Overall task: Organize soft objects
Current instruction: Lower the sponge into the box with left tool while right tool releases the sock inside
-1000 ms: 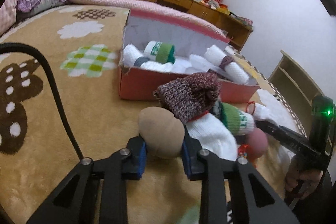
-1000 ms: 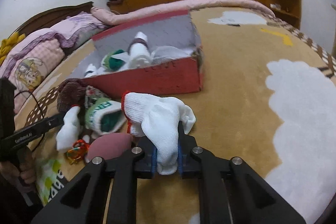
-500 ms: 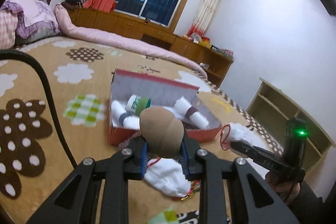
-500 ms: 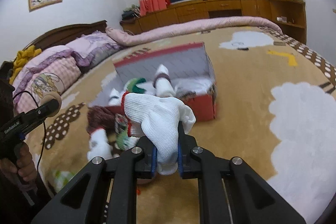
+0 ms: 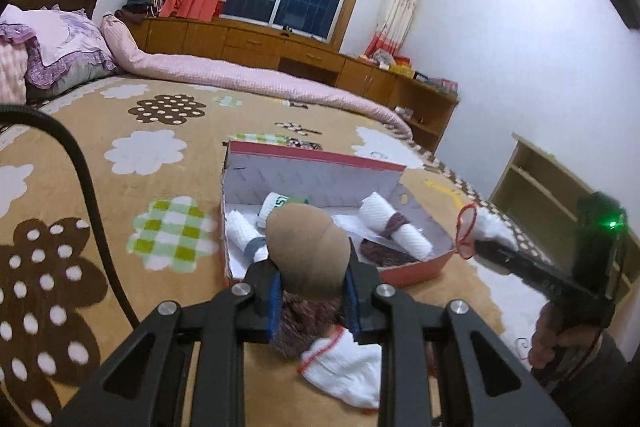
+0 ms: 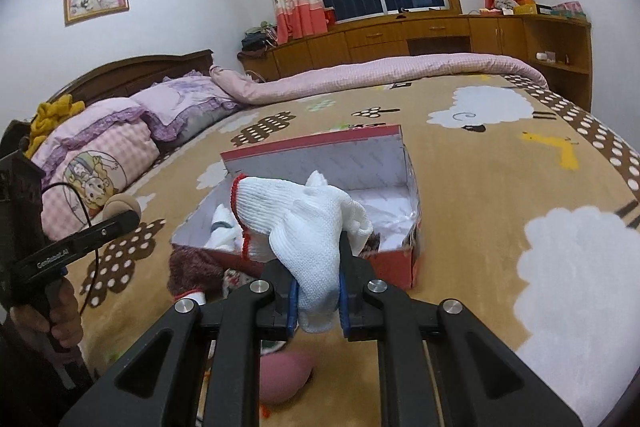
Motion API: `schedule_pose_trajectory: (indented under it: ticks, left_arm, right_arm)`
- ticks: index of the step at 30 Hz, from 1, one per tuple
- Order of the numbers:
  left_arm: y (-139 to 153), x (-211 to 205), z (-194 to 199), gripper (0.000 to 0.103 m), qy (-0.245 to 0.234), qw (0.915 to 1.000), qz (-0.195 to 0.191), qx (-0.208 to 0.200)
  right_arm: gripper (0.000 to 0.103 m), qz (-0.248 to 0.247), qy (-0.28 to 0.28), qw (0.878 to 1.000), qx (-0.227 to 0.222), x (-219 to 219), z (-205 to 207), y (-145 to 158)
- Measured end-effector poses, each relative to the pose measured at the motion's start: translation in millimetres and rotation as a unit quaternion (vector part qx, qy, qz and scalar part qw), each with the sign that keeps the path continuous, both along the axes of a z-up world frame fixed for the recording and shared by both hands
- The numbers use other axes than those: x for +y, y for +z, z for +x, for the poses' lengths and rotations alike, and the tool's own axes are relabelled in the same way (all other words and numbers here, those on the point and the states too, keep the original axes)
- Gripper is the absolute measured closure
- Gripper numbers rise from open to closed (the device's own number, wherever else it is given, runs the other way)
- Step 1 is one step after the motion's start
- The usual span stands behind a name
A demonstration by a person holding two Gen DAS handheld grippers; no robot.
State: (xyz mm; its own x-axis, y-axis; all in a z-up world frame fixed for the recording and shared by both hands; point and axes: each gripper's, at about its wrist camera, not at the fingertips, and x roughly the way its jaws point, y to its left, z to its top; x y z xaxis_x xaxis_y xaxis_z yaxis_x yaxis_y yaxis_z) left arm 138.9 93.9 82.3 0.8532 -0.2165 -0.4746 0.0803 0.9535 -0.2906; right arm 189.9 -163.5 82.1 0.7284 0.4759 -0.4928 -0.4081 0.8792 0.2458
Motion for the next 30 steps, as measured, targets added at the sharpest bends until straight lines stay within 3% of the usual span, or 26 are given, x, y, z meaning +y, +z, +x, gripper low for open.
schedule_pose_trajectory:
  ticks: [12,19,25,28,30]
  left_arm:
    - [-35,-4,75,0.077,0.001,0.997,0.052,0.056]
    - [-64,-9,103,0.072,-0.002,0.9929,0.075,0.092]
    - [-63,-12,104,0.061,-0.007,0.9937,0.074,0.084]
    - [-60,-9,103,0.056,0.002,0.9938,0.071,0.086]
    - [-57,-6,101,0.045,0.01,0.9943,0.059,0.088]
  right_arm:
    - [0.086,-0.058,0.011,0.998,0.034,23,67,-25]
    - [0.082,-0.083,0.022,0.995,0.04,34,77,-43]
    - [0.064,-0.085,0.024,0.995,0.039,37,73,-41]
    - [0.043,-0.083,0.018,0.996,0.035,36,72,-40]
    - [0.018,-0.072,0.015,0.997,0.029,35,68,-38]
